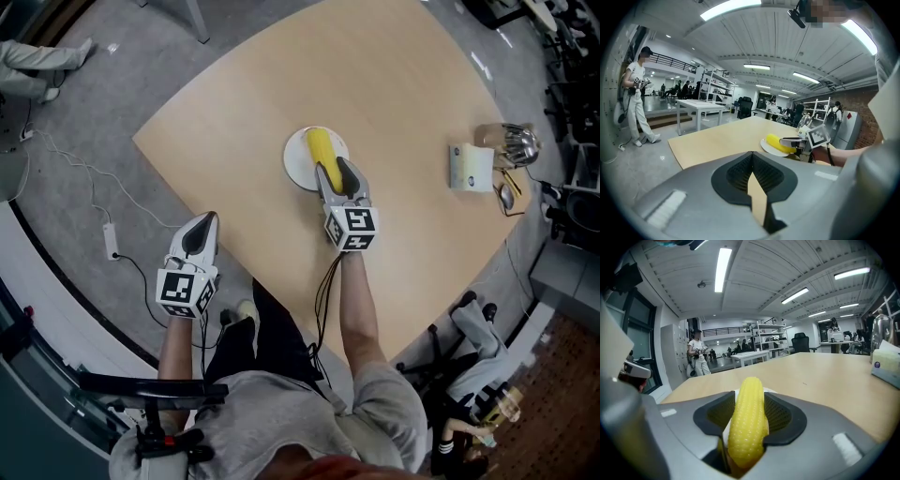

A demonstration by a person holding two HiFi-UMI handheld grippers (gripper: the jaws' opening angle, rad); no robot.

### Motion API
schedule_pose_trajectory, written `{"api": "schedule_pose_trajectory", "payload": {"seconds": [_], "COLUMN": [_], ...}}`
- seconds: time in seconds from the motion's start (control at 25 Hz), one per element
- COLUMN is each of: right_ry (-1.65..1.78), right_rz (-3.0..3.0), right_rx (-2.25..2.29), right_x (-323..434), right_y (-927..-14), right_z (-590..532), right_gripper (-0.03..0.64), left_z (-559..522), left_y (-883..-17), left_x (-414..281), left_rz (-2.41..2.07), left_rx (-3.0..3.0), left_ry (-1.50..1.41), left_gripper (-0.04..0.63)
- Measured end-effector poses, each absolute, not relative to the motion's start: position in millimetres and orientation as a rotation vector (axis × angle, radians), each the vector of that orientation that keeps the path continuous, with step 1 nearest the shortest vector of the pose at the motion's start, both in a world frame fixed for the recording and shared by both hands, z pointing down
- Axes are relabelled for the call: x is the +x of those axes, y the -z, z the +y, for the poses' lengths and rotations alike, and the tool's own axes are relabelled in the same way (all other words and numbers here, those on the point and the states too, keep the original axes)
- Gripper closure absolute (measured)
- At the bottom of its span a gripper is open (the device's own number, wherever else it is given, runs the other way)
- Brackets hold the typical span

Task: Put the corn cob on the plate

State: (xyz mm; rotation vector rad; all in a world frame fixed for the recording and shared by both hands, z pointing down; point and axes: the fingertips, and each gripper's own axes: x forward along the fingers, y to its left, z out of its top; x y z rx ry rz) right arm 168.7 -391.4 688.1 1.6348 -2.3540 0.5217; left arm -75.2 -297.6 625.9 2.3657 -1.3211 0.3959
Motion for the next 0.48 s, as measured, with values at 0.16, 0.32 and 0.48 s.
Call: {"api": "schedule_pose_trajectory", "payload": {"seconds": [0.16, 0.32, 0.48], "right_ry": [-0.557, -0.592, -0.606], "right_rz": [-2.345, -2.366, -2.377], "right_rx": [1.652, 1.686, 1.724], "right_x": [170.2, 171.9, 176.6], "right_y": [-687.5, -684.6, -681.0], "right_z": [-393.7, -395.5, -395.4], "right_gripper": [0.417, 0.416, 0.414], "left_z": [-298.3, -297.7, -296.7], "left_y": [-623.9, -623.9, -625.9], "left_x": [-74.8, -74.5, -74.2], "left_rz": [-1.323, -1.32, -1.314], "left_rx": [2.366, 2.371, 2.375], "left_ry": [-0.393, -0.391, -0.388], "left_gripper": [0.575, 0.575, 0.575]}}
